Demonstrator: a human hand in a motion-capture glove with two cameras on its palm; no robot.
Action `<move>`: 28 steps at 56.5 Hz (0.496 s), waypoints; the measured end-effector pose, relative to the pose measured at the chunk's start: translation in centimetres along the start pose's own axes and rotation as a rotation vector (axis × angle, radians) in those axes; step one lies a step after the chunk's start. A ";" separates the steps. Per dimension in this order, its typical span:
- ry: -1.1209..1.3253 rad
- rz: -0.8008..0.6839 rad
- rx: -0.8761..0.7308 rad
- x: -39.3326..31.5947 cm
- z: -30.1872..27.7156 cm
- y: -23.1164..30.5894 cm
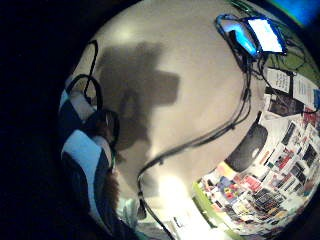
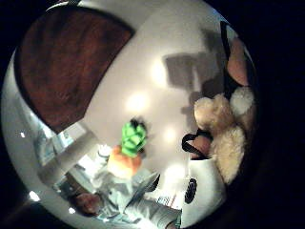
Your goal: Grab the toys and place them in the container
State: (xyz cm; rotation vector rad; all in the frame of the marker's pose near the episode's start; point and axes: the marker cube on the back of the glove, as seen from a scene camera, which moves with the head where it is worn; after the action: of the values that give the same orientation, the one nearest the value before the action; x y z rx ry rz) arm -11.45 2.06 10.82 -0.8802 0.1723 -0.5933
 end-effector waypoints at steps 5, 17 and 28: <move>0.012 -0.015 -0.038 -2.5 -1.3 2.7; 0.094 -0.063 0.024 -8.3 -7.8 8.3; 0.150 -0.088 0.196 -10.4 -17.4 9.1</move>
State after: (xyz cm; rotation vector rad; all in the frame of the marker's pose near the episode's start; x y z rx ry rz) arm -22.87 0.54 -8.16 -0.6565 0.2082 -0.7456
